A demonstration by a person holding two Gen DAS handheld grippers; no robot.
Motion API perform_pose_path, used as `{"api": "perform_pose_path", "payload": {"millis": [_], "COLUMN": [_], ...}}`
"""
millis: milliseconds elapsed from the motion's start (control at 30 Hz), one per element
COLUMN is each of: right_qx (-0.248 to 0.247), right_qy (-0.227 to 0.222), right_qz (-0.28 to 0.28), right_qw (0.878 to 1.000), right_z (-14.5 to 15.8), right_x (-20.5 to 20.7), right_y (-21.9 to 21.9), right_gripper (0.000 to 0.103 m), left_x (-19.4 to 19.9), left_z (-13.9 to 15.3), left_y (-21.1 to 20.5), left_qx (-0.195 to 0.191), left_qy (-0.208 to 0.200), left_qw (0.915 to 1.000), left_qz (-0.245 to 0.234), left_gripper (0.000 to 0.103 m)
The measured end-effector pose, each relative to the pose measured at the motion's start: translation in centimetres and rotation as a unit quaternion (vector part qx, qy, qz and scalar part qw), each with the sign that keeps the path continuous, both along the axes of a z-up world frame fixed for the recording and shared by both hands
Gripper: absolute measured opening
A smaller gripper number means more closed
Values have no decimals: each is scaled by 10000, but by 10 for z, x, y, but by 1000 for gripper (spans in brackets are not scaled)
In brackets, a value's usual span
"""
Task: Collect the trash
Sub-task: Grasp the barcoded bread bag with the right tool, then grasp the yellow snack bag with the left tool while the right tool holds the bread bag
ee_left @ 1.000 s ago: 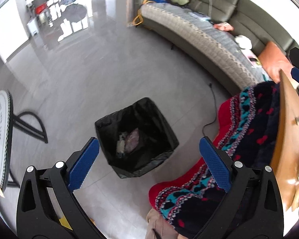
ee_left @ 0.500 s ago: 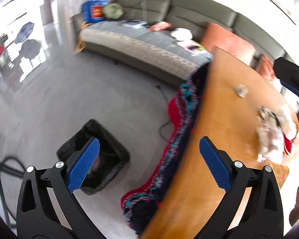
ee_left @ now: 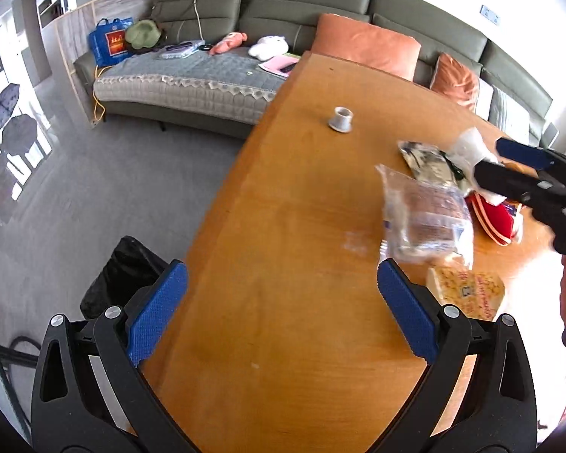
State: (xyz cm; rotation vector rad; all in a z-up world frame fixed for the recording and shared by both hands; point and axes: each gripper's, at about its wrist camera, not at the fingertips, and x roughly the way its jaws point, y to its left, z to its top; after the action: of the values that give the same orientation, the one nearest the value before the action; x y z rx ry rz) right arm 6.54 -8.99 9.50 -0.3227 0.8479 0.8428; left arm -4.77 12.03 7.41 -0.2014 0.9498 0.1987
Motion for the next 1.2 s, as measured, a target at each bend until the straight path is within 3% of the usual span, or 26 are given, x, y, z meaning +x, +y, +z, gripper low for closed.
{"api": "perform_pose_path", "payload": {"millis": [200,300,433,733,900,933,967,1200], "right_qx": [-694,-957,-1006,-1117,-1317,-1300,-1189,-951], "right_qy": [0,-284,-320,220,206,253,347,-95], "right_qz": [1014,1173,1346,1647,1772,1768,1820,1187], "right_qw": [9924,9881,9853,9798,9751,9753,9755,9883], "right_z": [-45,-59,-68,-82,-85,-84,-81,-62], "right_x": [6,4,11,18,11,11,10,10], "right_y": [5,13,23,33,29,29,28,18], "right_gripper": [89,89,92,99,99,94,74,65], "left_x": [-5,-8,-11,-14,-18,-18,-17,-17], "left_z": [-1,-4,-8,-11,-10,-10,-10,-6], "left_y": [-34,-55,-82,-98,-99,-100,-101,-114], "left_qx": [-157,-92,-6,20,32,32,30,94], "left_qy": [32,114,214,317,297,295,305,246], "left_qw": [9994,9994,9996,9992,9990,9990,9990,9996], "left_qz": [304,321,209,262,327,324,315,109], "left_gripper": [97,97,97,97,97,97,97,97]}}
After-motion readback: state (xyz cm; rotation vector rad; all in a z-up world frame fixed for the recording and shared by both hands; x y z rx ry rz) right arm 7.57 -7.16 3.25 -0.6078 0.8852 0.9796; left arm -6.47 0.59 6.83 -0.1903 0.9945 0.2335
